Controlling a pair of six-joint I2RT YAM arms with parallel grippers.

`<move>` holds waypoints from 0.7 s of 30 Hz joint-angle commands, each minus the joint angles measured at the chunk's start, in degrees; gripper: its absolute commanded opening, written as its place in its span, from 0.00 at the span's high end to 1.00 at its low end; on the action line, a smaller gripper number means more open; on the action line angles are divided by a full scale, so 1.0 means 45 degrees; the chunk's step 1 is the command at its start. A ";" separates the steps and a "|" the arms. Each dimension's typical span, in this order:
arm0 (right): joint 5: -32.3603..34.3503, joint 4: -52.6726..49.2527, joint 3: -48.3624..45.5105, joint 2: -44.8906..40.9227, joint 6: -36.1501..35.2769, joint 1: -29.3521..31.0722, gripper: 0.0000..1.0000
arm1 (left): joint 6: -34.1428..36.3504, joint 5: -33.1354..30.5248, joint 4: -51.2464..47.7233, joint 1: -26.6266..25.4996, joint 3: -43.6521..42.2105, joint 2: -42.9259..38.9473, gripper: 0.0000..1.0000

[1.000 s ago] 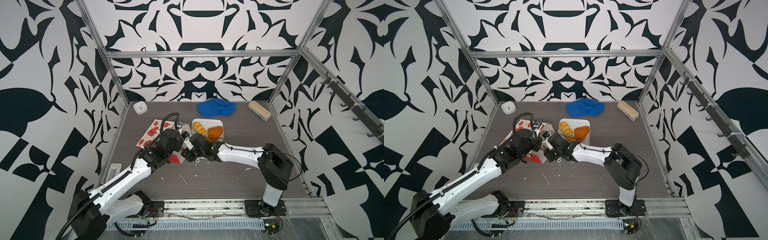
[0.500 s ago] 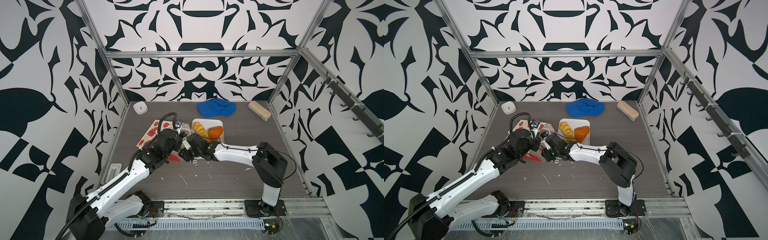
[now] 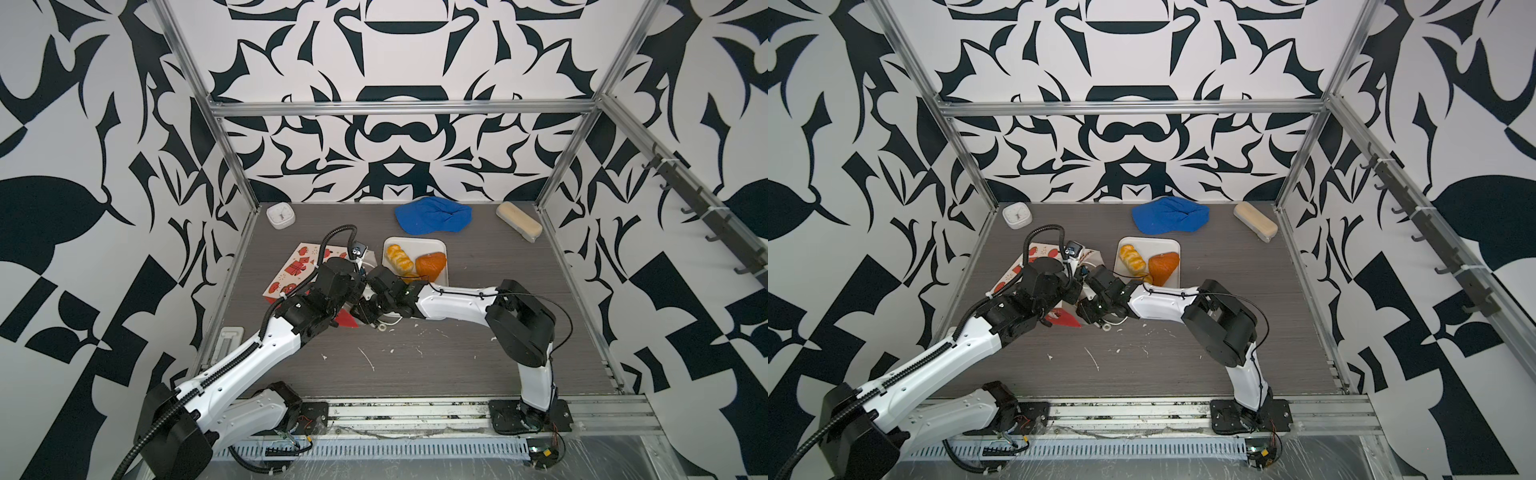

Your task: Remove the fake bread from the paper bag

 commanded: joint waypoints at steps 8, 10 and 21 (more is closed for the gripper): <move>0.0771 0.1581 -0.0741 -0.0647 0.0706 0.0009 0.61 | 0.0641 0.0464 0.0950 -0.0030 0.0325 0.0612 0.86; 0.1455 0.2161 -0.1241 -0.0894 0.1065 0.0022 0.61 | 0.0963 0.0564 0.1184 -0.0030 0.0473 0.0931 0.85; 0.4987 0.3128 -0.1732 -0.1199 0.1432 0.0560 0.61 | 0.2039 0.1360 0.1497 -0.0024 0.1711 0.2921 0.86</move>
